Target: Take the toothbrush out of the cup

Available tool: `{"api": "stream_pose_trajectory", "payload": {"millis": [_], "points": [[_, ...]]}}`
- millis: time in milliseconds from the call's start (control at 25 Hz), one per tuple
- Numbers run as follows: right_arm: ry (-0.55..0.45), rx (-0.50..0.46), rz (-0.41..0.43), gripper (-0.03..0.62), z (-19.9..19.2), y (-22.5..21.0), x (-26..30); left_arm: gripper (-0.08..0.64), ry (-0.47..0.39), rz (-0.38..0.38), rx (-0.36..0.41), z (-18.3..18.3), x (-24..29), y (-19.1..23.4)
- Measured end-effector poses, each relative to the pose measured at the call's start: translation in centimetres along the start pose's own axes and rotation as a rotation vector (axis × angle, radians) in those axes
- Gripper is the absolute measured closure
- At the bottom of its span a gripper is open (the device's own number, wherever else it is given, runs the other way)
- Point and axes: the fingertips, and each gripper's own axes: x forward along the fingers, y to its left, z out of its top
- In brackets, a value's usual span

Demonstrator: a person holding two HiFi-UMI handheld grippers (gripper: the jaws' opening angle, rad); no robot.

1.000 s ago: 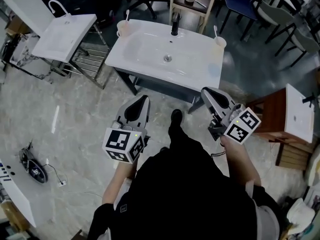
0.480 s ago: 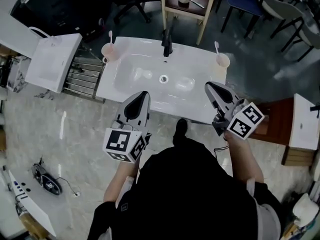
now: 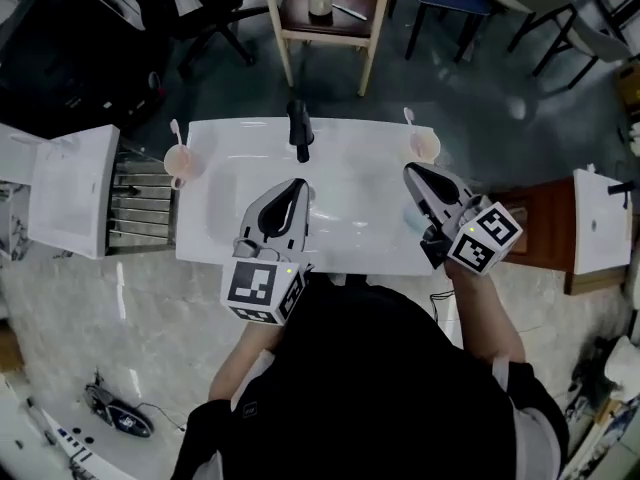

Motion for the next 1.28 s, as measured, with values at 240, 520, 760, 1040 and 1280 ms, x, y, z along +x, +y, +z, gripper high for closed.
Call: {"api": "stream_pose_trajectory", "payload": {"millis": [240,520,760,1040,1280], "points": [[-0.019,0.031,-0.152,0.565,0.7,-3.4,1.8,0.543,0.022,-0.145,0.032,0.8,5.5,1.3],[-0.037,0.057,-0.258,0.563,-0.4,-7.1,2.3,0.543,0.112,-0.301,0.018,-2.0,11.3,-0.7],[-0.024,0.089,-0.314,0.563,-2.9,-8.7,1.6,0.543,0.161,-0.377,0.002,-4.2,15.3,-2.3],[0.01,0.058,-0.43,0.563,-3.8,-12.4,-0.5,0.543,0.197,-0.453,0.023,-5.8,18.9,-4.8],[0.102,0.024,-0.486,0.535,-4.8,-17.3,1.6,0.543,0.225,-0.46,0.016,-7.3,21.1,-5.0]]}}
